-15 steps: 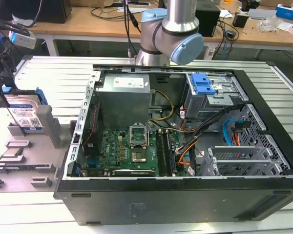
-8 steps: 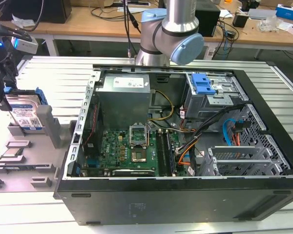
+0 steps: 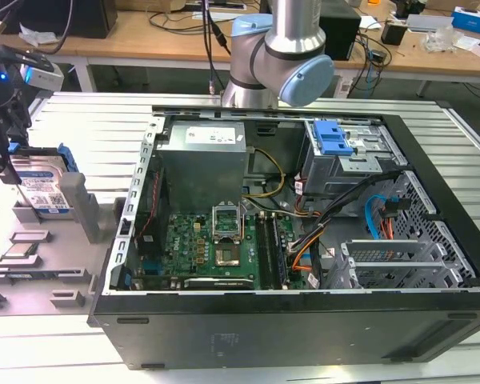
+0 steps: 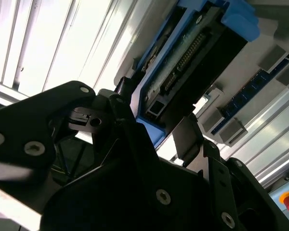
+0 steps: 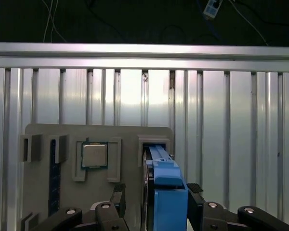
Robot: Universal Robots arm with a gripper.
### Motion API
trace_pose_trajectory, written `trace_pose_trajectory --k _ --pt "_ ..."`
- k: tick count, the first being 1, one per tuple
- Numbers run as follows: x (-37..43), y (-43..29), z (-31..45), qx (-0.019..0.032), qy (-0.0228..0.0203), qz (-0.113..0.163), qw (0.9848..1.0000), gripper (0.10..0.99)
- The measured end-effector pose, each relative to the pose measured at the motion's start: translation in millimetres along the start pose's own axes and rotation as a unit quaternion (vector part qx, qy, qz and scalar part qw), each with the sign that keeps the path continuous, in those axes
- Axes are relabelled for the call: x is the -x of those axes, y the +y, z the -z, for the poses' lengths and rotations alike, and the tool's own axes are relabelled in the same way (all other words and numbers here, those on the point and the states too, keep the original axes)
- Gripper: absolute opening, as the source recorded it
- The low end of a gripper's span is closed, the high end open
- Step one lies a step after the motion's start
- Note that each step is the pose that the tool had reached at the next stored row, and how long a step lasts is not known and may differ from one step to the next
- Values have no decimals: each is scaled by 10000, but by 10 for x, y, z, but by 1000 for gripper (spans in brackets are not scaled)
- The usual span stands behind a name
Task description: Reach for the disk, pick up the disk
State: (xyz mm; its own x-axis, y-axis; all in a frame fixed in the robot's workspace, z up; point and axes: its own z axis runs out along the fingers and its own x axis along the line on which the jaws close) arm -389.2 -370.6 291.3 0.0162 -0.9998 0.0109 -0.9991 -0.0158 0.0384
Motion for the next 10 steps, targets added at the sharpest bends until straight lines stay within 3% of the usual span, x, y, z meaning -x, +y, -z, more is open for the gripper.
trace_pose_trajectory --k 10 --pt "42 -2 -42 0 0 1 10000 604"
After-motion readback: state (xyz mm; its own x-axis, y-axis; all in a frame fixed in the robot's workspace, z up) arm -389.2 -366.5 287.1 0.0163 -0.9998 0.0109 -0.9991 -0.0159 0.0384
